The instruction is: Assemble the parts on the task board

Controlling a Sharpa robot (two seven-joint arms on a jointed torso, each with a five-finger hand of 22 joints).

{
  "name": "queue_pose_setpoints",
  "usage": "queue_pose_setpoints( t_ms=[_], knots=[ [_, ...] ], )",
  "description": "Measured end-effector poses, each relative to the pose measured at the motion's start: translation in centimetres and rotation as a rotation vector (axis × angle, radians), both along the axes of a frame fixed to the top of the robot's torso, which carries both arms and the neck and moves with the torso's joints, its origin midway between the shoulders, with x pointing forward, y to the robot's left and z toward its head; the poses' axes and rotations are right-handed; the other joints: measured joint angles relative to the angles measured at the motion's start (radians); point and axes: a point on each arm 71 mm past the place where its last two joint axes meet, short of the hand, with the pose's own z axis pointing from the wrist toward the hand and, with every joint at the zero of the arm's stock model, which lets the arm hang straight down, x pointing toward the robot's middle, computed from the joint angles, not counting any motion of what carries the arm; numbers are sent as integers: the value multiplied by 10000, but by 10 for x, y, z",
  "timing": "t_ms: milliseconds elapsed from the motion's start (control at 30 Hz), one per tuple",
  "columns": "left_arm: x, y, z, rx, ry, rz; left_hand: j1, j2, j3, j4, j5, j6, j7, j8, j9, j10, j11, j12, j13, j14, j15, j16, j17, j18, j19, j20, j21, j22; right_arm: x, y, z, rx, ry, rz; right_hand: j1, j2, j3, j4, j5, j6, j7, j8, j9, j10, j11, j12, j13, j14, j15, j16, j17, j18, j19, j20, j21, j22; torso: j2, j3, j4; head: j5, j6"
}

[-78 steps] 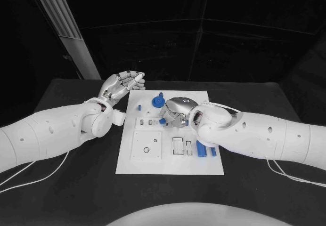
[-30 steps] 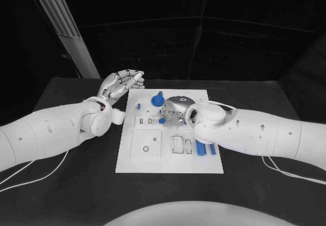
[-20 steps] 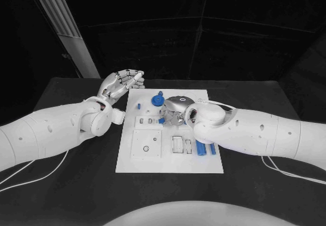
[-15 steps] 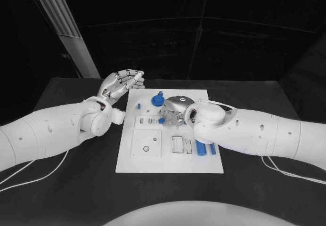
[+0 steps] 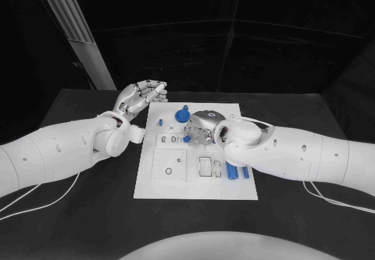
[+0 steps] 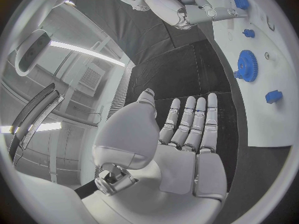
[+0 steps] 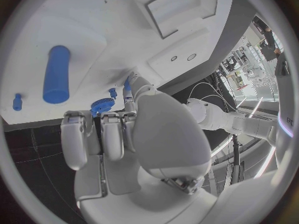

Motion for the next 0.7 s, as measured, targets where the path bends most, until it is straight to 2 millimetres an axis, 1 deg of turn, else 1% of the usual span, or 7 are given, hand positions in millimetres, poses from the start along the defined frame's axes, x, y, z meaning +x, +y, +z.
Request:
queue_pose_setpoints(
  t_ms=[367,467,500,567,600,700],
  knots=[
    [-4,5,0,-30,40,16,0,0,-2,-2,0,0,0,0,-1,0,0,0,0,0,0,0,-8,0,0,0,0,0,-7,-4,8,681,-471,141,-39,67,-1,0,-1,1,1,-11,0,0,0,0,0,0,0,0,0,0,0,0,0,0,-4,0,-9,76,-7],
    [-5,7,1,-45,56,12,52,41,-29,-29,0,0,0,0,-1,0,0,49,0,0,0,39,-8,0,0,0,0,0,-8,-6,13,907,-673,182,-65,93,1,-3,-2,2,1,-48,0,0,0,0,0,0,0,0,-1,0,0,0,0,0,-10,-1,-12,75,-12],
    [-6,7,1,-50,60,10,111,-16,-29,-29,0,0,0,0,1,0,0,51,0,0,0,39,-8,0,0,0,0,1,-8,-7,15,967,-749,193,-67,96,22,-24,-2,2,1,-56,0,0,0,0,0,0,0,0,0,0,0,0,0,0,-12,-2,-12,67,-12],
    [-7,9,1,-63,72,7,278,-12,-29,-29,0,0,0,0,7,0,0,60,0,0,0,79,-17,0,0,0,0,1,-7,-7,21,1089,-921,228,-96,127,23,-25,9,2,1,-59,0,0,0,0,0,0,0,0,0,1,0,1,0,0,-12,-2,-8,59,-4],
    [-8,10,1,-67,78,11,377,-45,-29,-29,42,0,0,-40,10,0,0,87,0,0,0,108,-26,0,0,0,0,1,-7,-8,24,1141,-985,244,-100,131,23,-25,32,2,1,-59,0,0,0,0,0,0,0,0,-1,0,0,1,0,0,-12,-2,-8,59,3],
    [-10,13,1,-61,86,17,929,-126,-9,-105,115,0,0,-45,11,0,0,148,-8,0,0,108,-59,0,0,0,0,-5,-7,-8,31,1303,-1105,288,-90,143,23,-26,38,1,1,-57,0,0,0,0,0,0,0,0,-1,1,0,1,0,0,-12,-3,-7,67,14]
  ],
)
